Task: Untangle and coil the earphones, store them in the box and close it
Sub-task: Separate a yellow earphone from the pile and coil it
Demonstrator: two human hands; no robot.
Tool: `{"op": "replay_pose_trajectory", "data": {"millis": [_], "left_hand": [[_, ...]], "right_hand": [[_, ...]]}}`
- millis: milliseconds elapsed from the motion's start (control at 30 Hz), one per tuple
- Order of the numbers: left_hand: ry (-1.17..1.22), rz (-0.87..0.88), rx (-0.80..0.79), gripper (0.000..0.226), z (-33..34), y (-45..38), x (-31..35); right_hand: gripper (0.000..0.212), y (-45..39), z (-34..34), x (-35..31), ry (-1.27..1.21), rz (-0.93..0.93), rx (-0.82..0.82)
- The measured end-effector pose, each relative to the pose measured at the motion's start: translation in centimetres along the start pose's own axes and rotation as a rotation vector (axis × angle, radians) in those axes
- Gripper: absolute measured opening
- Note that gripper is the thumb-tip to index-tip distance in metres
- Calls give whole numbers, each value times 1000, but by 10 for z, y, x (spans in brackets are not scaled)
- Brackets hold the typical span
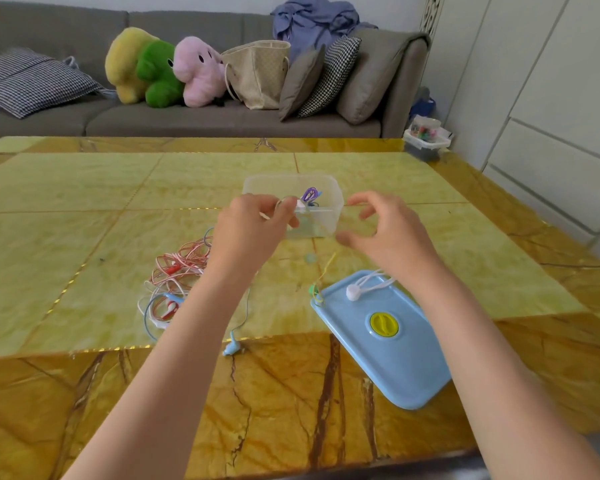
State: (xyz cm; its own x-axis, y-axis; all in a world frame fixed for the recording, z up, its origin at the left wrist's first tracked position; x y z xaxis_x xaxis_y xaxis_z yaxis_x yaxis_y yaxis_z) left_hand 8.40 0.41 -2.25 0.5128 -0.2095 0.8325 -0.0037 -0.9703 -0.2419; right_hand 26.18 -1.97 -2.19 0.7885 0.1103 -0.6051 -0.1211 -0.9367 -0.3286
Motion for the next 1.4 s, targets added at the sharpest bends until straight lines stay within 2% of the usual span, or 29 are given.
{"op": "replay_pose_trajectory", "data": {"millis": [67,133,200,333,467,567,633,700,767,833,933,1033,1100,1233,1333,1400], "left_hand": [[136,-58,-91,37,10,0,-6],[297,-155,-185,36,24,5,-12],[393,-186,-256,35,34,8,-9],[459,-155,-258,33,32,8,-2],[579,-236,-305,29,29,10,-9],[663,-276,-405,28,32,13,-12],[615,-252,-420,25,34,14,-12],[489,-219,-365,25,32,9,-16],[273,-100,-279,30,26,1,-16],[116,61,-232,24,20,0,-3],[186,192,-342,20,30,12,18],[208,206,-324,19,34,17,22],[180,202,-278,16,32,15,17],[126,164,-320,17,37,14,8],[172,81,-339,15,38,15,-1],[24,109,-297,10,36,16,-2]], "right_hand": [[34,-1,-4,-5,-47,-47,39],[16,-2,-3,-13,-225,-84,41],[6,-3,11,-18,-290,-74,-34],[15,-5,32,-21,-392,-36,-145],[23,-7,30,-21,-466,8,-133],[14,-4,27,-15,-558,90,-140],[4,-2,26,-12,-490,104,-132],[5,-1,24,-9,-407,104,-112],[8,0,22,-8,-411,106,-122],[11,1,18,-7,-419,92,-137],[14,7,13,-12,-446,45,-123],[13,13,8,-11,-496,55,-65],[9,16,6,-8,-523,69,-100],[9,19,9,-2,-285,38,-206],[11,15,-4,9,-225,56,-57],[9,14,-18,18,-217,73,83]]}}
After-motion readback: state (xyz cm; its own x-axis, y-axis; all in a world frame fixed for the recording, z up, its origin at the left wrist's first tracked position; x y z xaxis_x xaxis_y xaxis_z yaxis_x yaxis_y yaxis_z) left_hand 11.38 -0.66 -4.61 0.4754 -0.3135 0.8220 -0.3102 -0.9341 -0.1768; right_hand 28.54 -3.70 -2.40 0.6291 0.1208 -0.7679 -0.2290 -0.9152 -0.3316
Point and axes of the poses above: each hand's wrist, its own y-axis away from the middle knuckle, its own z-axis out of the palm, x = y × z, the point moved 9 cm from there along -y, towards the middle knuckle, and after that the axes turned 1 degree about -z, right-handed, at the moved point
